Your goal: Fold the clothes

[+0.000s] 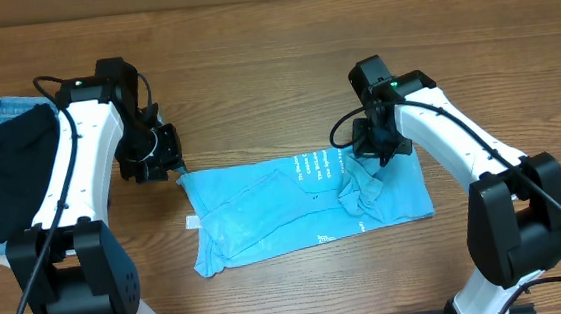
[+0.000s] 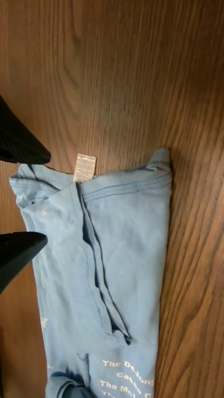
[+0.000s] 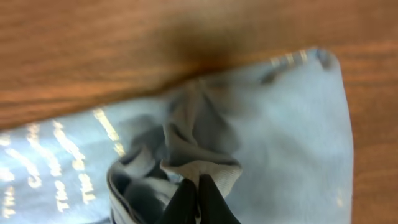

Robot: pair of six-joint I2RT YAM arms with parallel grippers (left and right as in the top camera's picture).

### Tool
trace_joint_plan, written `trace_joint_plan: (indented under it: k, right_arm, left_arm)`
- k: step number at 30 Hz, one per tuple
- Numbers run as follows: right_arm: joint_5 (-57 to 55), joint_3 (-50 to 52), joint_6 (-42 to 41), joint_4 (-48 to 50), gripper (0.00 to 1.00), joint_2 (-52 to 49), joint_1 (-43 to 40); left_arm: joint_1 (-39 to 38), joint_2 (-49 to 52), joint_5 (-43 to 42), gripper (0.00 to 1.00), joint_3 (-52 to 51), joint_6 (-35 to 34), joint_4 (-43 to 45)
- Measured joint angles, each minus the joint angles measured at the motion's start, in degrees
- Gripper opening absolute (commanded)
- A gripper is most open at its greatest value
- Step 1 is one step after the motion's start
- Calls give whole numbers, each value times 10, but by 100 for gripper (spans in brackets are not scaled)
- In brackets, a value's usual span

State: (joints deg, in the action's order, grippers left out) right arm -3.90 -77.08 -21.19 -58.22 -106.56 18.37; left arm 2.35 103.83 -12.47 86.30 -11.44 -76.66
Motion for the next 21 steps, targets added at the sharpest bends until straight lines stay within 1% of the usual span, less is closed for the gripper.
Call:
trace_joint_plan:
  k: [3, 6, 7, 8, 10, 12, 13, 16, 21]
  right_arm:
    - [31, 0, 40, 46, 4, 0, 0]
    - [102, 0, 106, 66, 4, 0, 0]
    - [118, 0, 120, 66, 8, 0, 2]
    - [135, 0, 132, 65, 15, 0, 3]
    - [158, 0, 152, 63, 22, 0, 8]
    - [174, 0, 167, 54, 32, 0, 13]
    - [177, 0, 175, 47, 33, 0, 16]
    - [164, 0, 177, 25, 33, 0, 19]
    - [83, 0, 112, -14, 37, 0, 3]
  left_arm:
    - [0, 0, 0, 39, 0, 0, 0]
    - [0, 0, 0, 39, 0, 0, 0]
    - [0, 0, 0, 39, 0, 0, 0]
    - [0, 0, 0, 39, 0, 0, 0]
    - [0, 0, 0, 39, 0, 0, 0]
    - [0, 0, 0, 39, 0, 0, 0]
    - [0, 0, 0, 39, 0, 0, 0]
    - [0, 0, 0, 39, 0, 0, 0]
    - [0, 0, 0, 39, 0, 0, 0]
